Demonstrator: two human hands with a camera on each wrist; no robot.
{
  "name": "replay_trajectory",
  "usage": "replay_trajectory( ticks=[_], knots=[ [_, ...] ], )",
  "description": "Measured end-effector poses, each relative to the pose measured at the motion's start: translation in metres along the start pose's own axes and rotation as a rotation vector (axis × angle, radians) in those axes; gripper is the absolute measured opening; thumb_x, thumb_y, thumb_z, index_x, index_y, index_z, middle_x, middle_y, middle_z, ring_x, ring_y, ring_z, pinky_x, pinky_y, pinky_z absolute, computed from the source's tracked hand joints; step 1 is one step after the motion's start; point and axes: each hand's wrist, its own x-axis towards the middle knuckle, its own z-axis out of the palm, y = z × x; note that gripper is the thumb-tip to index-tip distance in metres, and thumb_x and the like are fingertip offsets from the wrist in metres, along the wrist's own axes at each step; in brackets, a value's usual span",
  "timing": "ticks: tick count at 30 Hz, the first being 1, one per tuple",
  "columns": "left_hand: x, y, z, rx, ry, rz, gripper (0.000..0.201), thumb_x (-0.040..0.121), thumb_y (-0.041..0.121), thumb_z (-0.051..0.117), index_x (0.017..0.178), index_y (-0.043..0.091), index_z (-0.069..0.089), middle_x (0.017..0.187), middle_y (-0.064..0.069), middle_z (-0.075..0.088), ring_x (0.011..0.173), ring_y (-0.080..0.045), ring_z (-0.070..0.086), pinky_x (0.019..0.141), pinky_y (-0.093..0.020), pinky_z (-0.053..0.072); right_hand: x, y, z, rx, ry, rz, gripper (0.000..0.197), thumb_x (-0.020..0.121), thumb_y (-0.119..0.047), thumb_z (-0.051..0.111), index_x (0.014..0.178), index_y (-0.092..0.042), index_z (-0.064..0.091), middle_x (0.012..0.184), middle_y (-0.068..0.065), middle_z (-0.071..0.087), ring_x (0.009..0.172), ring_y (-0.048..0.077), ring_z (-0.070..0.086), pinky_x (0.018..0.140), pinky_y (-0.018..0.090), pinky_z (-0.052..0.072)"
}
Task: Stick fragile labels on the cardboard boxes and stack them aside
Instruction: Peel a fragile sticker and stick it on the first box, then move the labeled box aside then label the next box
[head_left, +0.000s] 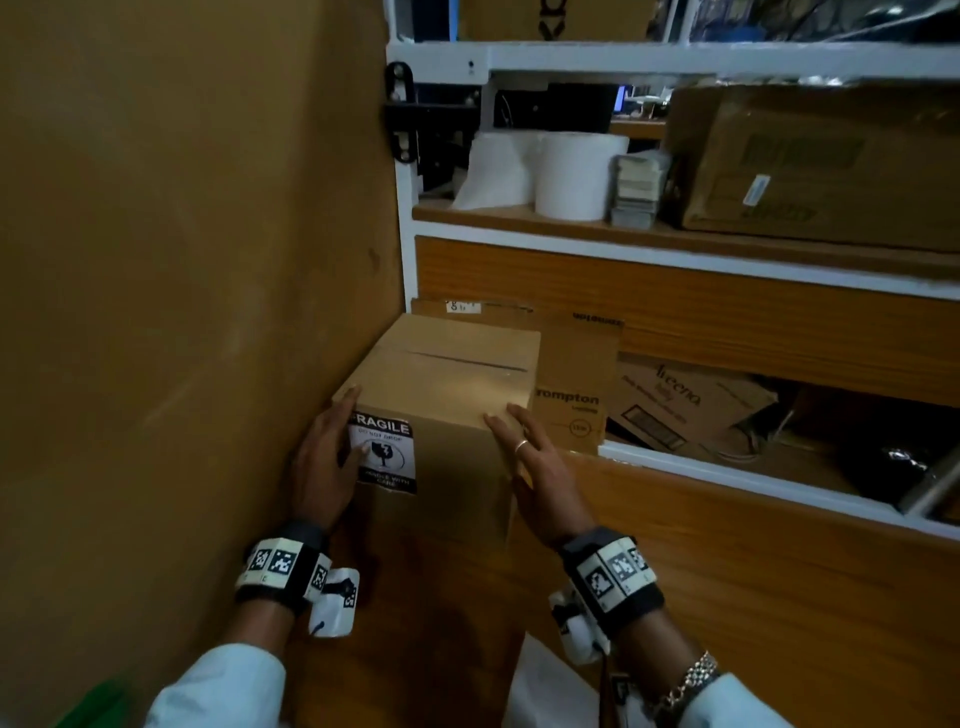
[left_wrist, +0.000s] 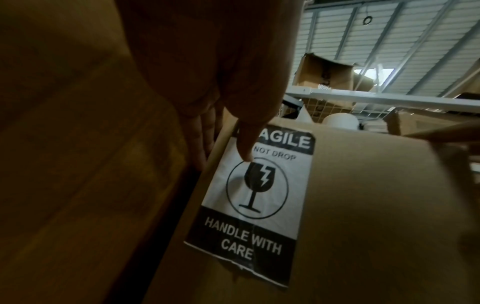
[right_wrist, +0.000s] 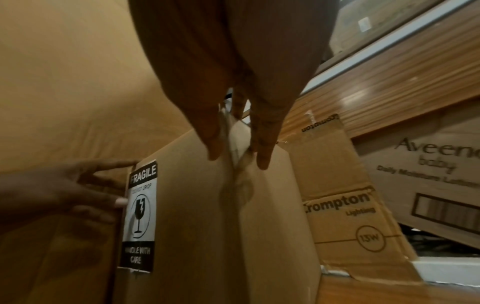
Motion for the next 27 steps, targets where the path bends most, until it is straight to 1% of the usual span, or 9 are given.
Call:
replay_trajectory(
  ticks=[2,4,6,8,11,13,18,23,27],
  knots=[
    [-0.016,0.011,0.001,0.069,0.031,-0.084,0.079,0.092,0.022,0.072,0.156,0.042,0.030,0.153,-0.008,0.042,0.136,-0.032,0.046,0.105,-0.055,0.046,-0.015,0.004,-0.009,-0.032,-0.005,-0.034,0.091,0.083,0.002,0.075,0.157,-0.033,0.034,0.169,0.002,0.010,0.145,0.013,0.023,0.112,0.027,0.035],
    [-0.038,0.033,0.002,0.140,0.083,-0.206,0.079,0.090,0.018,0.074,0.156,0.033,0.033,0.148,-0.010,0.045,0.133,-0.034,0.047,0.102,-0.055,0.046,-0.038,0.008,-0.021,-0.035,0.019,-0.007,0.086,0.083,-0.002,0.078,0.154,-0.032,0.039,0.167,0.002,0.016,0.140,0.008,0.029,0.104,0.016,0.038],
    [-0.065,0.060,0.009,0.087,0.101,-0.233,0.074,0.087,0.016,0.076,0.151,0.028,0.041,0.145,-0.009,0.049,0.130,-0.033,0.050,0.101,-0.052,0.047,-0.064,0.013,-0.034,0.006,0.034,0.039,0.072,0.087,-0.009,0.076,0.148,-0.032,0.047,0.160,-0.001,0.031,0.136,0.010,0.040,0.104,0.026,0.048],
    [-0.092,0.088,0.022,-0.001,0.060,-0.128,0.065,0.085,0.012,0.078,0.143,0.024,0.050,0.140,-0.007,0.054,0.125,-0.027,0.056,0.096,-0.040,0.051,-0.091,0.020,-0.047,0.071,0.067,0.059,0.054,0.091,-0.016,0.074,0.140,-0.029,0.056,0.144,-0.005,0.048,0.125,0.009,0.053,0.099,0.037,0.056],
    [-0.137,0.145,0.050,-0.120,-0.129,-0.017,0.055,0.087,0.012,0.077,0.135,0.028,0.056,0.128,0.006,0.062,0.106,-0.002,0.063,0.075,-0.011,0.052,-0.142,0.032,-0.074,0.118,0.164,0.130,0.033,0.094,-0.021,0.071,0.127,-0.025,0.066,0.121,-0.011,0.062,0.108,0.002,0.060,0.090,0.032,0.058],
    [-0.163,0.184,0.071,-0.190,-0.234,0.043,0.051,0.087,0.014,0.078,0.131,0.033,0.059,0.118,0.014,0.066,0.097,0.009,0.063,0.071,-0.004,0.050,-0.182,0.041,-0.096,0.158,0.271,0.184,0.024,0.095,-0.020,0.071,0.118,-0.026,0.070,0.112,-0.014,0.067,0.103,-0.002,0.062,0.088,0.025,0.058],
    [-0.231,0.270,0.131,-0.257,-0.425,0.123,0.043,0.087,0.024,0.079,0.125,0.036,0.064,0.108,0.016,0.071,0.094,0.002,0.069,0.074,-0.013,0.057,-0.305,0.073,-0.162,0.200,0.481,0.302,0.014,0.093,-0.015,0.074,0.104,-0.023,0.078,0.101,-0.014,0.074,0.091,0.001,0.069,0.077,0.023,0.058],
    [-0.303,0.356,0.186,-0.319,-0.598,0.173,0.030,0.088,0.021,0.079,0.116,0.026,0.070,0.092,0.010,0.076,0.070,0.000,0.070,0.058,-0.014,0.051,-0.428,0.094,-0.216,0.224,0.639,0.484,0.016,0.094,-0.012,0.072,0.106,-0.021,0.078,0.095,-0.013,0.074,0.086,0.000,0.068,0.068,0.009,0.050],
    [-0.353,0.415,0.226,-0.349,-0.729,0.239,0.032,0.086,0.017,0.081,0.115,0.027,0.070,0.099,0.013,0.073,0.072,-0.002,0.071,0.060,-0.024,0.058,-0.508,0.100,-0.257,0.192,0.770,0.572,0.016,0.093,-0.013,0.074,0.107,-0.020,0.078,0.091,-0.013,0.074,0.083,-0.001,0.068,0.066,0.009,0.050]
  ],
)
